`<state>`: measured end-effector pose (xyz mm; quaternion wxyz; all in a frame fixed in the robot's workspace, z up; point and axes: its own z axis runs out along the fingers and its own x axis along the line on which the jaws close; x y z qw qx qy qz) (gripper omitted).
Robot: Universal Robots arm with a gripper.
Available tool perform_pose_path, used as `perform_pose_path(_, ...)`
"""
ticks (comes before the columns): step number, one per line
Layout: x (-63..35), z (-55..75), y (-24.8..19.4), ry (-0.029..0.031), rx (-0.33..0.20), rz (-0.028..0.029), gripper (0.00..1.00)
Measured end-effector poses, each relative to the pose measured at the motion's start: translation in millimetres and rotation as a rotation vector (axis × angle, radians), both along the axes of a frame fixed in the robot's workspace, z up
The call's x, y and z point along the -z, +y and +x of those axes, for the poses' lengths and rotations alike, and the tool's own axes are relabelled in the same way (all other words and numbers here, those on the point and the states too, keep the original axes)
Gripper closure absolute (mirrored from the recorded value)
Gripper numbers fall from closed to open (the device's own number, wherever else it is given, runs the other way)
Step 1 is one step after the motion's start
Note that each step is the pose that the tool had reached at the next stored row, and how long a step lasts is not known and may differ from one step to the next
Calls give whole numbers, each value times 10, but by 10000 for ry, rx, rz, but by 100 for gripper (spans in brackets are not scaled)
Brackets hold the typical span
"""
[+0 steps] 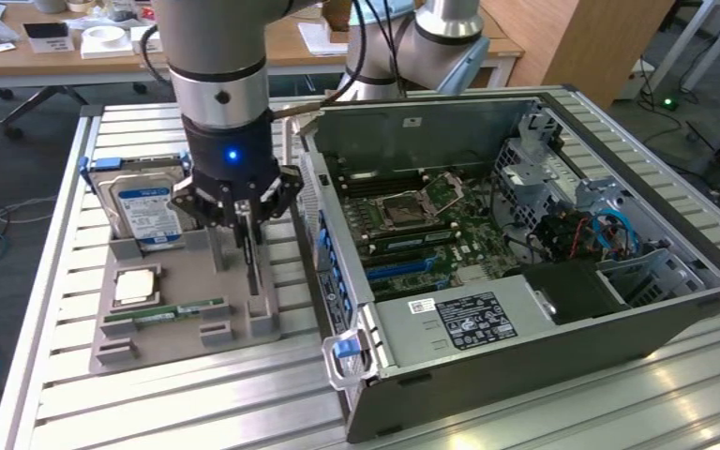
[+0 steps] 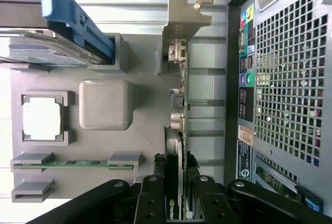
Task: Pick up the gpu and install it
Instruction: 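Pick up the gpu and move the gpu toward the slot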
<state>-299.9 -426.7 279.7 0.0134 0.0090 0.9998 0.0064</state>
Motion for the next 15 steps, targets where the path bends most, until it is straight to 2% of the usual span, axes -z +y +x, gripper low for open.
perform_pose_path(8, -261, 0, 0, 0, 0, 0, 74)
perform_pose_path(15, -409, 0, 0, 0, 0, -4, 74)
